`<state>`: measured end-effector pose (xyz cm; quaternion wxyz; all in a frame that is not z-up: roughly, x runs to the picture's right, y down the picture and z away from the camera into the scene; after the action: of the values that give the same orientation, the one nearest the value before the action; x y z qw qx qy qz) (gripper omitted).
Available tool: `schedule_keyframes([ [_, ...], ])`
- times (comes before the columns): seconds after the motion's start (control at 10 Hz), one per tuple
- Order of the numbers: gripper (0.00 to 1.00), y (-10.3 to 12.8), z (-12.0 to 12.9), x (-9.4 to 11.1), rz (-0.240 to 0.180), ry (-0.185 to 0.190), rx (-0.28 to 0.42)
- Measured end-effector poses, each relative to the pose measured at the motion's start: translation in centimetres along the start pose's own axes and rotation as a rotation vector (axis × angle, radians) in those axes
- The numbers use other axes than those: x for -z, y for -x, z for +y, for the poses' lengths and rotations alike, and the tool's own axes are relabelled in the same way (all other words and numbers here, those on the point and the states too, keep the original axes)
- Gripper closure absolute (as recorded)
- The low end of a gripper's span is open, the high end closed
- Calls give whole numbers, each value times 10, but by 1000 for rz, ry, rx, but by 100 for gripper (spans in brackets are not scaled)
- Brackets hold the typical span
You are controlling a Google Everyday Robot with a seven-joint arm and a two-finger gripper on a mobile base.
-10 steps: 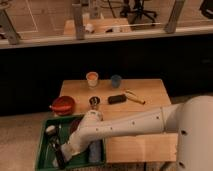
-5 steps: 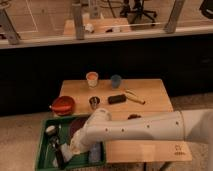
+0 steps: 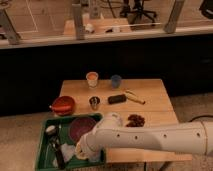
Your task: Place towel in purple bowl
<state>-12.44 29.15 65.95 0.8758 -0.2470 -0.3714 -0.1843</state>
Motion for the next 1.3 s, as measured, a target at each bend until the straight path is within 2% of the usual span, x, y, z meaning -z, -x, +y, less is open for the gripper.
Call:
schedule_keyframes([
  [0.1, 93, -2, 1, -4, -5, 11, -6],
  [0.3, 72, -8, 1, -18, -3, 34, -5],
  [0.5, 53, -7, -3, -31, 15, 51, 21],
  [0.7, 31, -8, -7, -45, 41, 64, 53],
  [0.8, 23, -9, -9, -50, 54, 65, 66],
  [0.9, 20, -9, -12, -55, 65, 64, 75],
  [1.3, 20, -20, -24, -72, 98, 43, 74],
])
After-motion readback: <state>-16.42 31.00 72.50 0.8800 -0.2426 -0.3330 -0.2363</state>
